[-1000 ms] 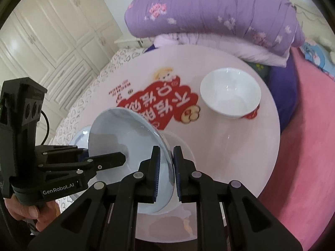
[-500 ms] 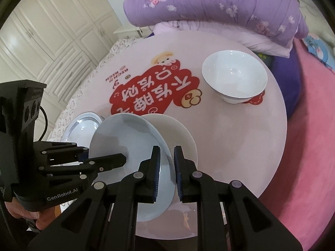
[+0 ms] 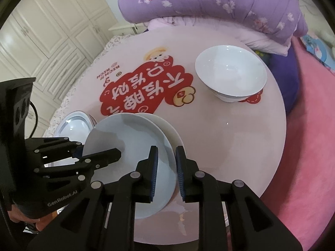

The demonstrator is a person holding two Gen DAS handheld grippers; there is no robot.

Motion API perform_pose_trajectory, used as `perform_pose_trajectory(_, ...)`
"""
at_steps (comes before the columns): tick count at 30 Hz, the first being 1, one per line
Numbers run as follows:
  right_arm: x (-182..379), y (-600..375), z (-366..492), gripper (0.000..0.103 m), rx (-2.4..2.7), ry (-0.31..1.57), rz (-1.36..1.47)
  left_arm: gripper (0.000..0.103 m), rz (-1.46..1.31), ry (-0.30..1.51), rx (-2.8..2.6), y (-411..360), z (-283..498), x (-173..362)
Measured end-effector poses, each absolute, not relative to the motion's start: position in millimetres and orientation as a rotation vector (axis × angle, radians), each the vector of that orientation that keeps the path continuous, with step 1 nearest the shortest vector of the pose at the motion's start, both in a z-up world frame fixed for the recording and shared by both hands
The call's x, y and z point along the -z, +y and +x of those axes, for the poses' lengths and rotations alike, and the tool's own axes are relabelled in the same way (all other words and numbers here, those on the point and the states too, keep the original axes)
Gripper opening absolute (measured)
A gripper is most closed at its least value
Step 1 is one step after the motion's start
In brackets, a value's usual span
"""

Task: Organize plates and bowls
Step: 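Lower the held bowl into the placed white bowl with both tools, then open both tools to release the nested bowl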

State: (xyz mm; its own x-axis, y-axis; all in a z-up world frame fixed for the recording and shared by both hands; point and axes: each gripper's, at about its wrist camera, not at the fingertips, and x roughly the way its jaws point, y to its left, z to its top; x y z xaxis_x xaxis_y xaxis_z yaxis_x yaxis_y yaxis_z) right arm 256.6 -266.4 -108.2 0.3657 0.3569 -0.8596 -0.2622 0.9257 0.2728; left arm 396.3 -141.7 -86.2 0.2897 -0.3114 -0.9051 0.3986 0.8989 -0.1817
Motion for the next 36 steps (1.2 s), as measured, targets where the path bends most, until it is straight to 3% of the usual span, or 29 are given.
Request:
perform_pose_trajectory(6, 106, -268, 255, 0.019, -0.399, 1.114, 0.091, 0.015, 0.131, 1.159, 0.472, -146, 393, 88)
perform_pose_trajectory(9, 107, -269, 253, 0.019, -0.402, 1.114, 0.093, 0.021, 0.134, 1.155, 0.479, -147, 392, 89)
perform_pose_trajectory(20, 104, -271, 250, 0.02, -0.401, 1.102, 0.101, 0.064, 0.108, 1.199, 0.549, -156, 395, 88)
perform_pose_trajectory(23, 103, -273, 250, 0.025, -0.403, 1.098, 0.118, 0.072, 0.09, 1.207, 0.567, -157, 398, 84)
perform_pose_trajectory(26, 99, -276, 250, 0.038, -0.408, 1.074, 0.144, 0.081, 0.075, 1.203, 0.577, -155, 400, 80)
perform_pose_trajectory(27, 97, -276, 250, 0.048, -0.409, 1.065, 0.15, 0.084, 0.069, 1.199, 0.579, -155, 400, 78)
perform_pose_trajectory(28, 96, -277, 250, 0.063, -0.41, 1.055, 0.162, 0.095, 0.069, 1.185, 0.567, -153, 400, 76)
perform_pose_trajectory(29, 94, -278, 250, 0.071, -0.41, 1.042, 0.174, 0.102, 0.072, 1.173, 0.548, -152, 400, 74)
perform_pose_trajectory(30, 92, -279, 250, 0.079, -0.412, 1.031, 0.184, 0.102, 0.072, 1.158, 0.535, -149, 399, 73)
perform_pose_trajectory(32, 89, -280, 250, 0.084, -0.418, 1.011, 0.207, 0.102, 0.066, 1.144, 0.527, -145, 399, 70)
perform_pose_trajectory(34, 87, -282, 250, 0.1, -0.417, 0.987, 0.238, 0.102, 0.062, 1.132, 0.51, -140, 398, 69)
perform_pose_trajectory(36, 83, -285, 250, 0.103, -0.411, 0.955, 0.264, 0.102, 0.071, 1.115, 0.485, -136, 397, 68)
